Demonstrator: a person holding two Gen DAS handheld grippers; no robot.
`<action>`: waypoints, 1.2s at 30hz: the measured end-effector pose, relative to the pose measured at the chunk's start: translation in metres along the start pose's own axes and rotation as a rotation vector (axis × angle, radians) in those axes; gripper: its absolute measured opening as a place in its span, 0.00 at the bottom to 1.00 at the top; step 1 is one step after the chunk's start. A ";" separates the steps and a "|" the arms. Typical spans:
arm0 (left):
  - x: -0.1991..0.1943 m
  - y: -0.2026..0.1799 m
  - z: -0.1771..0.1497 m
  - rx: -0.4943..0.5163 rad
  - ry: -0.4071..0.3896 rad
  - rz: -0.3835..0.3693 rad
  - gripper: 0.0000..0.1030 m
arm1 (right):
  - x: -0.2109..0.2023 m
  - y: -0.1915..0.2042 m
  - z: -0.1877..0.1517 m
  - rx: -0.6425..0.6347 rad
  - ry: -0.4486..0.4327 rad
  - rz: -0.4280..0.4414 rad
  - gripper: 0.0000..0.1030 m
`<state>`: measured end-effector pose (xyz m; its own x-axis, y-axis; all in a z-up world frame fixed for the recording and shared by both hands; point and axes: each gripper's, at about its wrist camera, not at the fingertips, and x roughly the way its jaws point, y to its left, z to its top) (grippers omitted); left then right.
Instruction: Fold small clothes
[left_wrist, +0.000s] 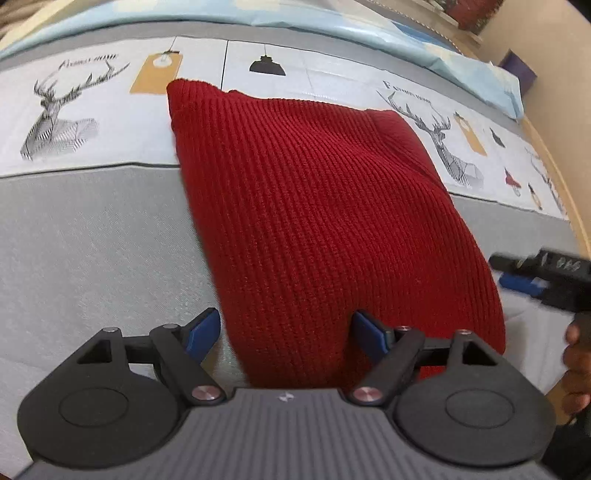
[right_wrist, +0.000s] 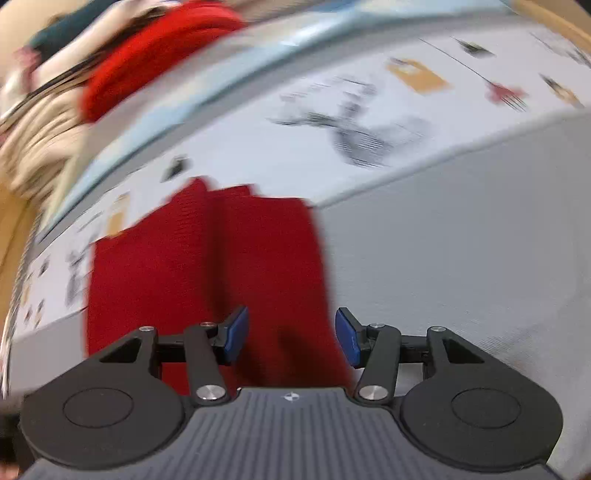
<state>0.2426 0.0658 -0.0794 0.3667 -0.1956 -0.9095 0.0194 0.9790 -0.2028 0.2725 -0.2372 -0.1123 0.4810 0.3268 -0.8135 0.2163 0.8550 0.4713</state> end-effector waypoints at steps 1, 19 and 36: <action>0.001 0.000 0.001 -0.009 -0.001 -0.004 0.82 | 0.007 -0.009 0.000 0.036 0.031 -0.002 0.52; -0.007 -0.030 0.010 0.132 -0.196 0.087 0.81 | 0.022 -0.007 -0.021 -0.077 0.158 0.031 0.11; -0.094 -0.068 -0.050 0.257 -0.388 0.273 0.98 | -0.071 0.041 -0.043 -0.346 -0.201 -0.063 0.64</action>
<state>0.1602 0.0149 0.0017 0.7060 0.0553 -0.7060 0.0848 0.9832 0.1618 0.2102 -0.2083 -0.0501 0.6398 0.2137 -0.7382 -0.0319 0.9671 0.2524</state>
